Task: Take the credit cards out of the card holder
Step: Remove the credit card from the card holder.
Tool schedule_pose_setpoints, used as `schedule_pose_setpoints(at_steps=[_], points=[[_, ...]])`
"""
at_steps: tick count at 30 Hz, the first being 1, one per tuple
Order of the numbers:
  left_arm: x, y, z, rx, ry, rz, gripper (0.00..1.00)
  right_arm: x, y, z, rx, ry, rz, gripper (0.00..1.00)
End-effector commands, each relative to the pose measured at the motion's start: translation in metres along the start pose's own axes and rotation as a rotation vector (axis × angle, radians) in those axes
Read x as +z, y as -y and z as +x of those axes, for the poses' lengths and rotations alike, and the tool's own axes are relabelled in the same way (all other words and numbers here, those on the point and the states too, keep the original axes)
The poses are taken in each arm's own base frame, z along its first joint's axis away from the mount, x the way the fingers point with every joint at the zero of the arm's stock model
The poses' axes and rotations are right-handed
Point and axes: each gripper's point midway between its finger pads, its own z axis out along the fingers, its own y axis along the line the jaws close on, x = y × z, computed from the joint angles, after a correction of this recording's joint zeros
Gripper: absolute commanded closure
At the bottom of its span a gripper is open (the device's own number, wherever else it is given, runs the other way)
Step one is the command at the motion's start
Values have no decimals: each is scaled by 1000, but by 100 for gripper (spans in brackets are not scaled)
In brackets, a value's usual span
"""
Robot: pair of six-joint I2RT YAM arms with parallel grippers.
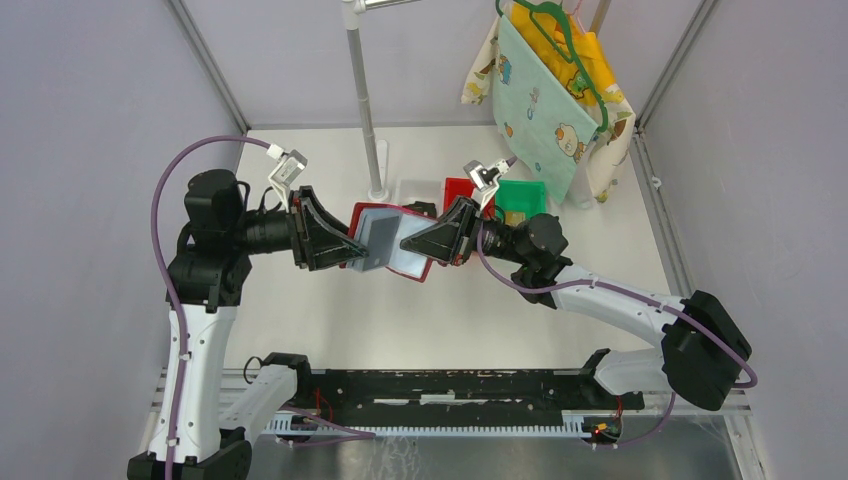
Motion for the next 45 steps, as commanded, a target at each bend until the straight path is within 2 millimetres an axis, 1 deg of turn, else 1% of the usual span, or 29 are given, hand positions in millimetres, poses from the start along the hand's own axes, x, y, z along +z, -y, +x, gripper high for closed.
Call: schedule_pose_setpoints(at_steps=[1,8,12,14,16,18,21,23,26,31,36,41,45], points=[[-3,14,-8,103,8,32,54,2,-27,-19,-67,41,-87,100],[-3,14,-6,110,-6,36,63,-3,-25,-19,-71,41,-81,100],[-2,8,-9,110,-4,11,65,-4,-27,-21,-76,48,-84,100],[-2,-1,-11,114,11,-40,64,-3,-30,-22,-76,48,-93,100],[-3,-15,-14,117,40,-120,59,-3,-31,-23,-77,48,-98,100],[-3,-21,-14,117,58,-153,57,-2,-33,-23,-77,47,-104,100],[-3,-16,-15,121,67,-129,56,-1,-37,-24,-80,43,-120,100],[-2,-12,-15,123,64,-108,57,-2,-39,-23,-80,42,-127,100],[-2,-7,-14,123,57,-83,62,-3,-39,-23,-82,47,-125,100],[-2,8,-9,115,26,7,62,-5,-36,-20,-77,42,-119,100],[-2,10,-7,116,18,22,62,-5,-34,-22,-76,41,-117,100],[-2,6,-6,122,18,1,63,-5,-36,-22,-77,42,-122,100],[-3,8,-5,126,14,7,63,-6,-36,-22,-76,39,-124,100]])
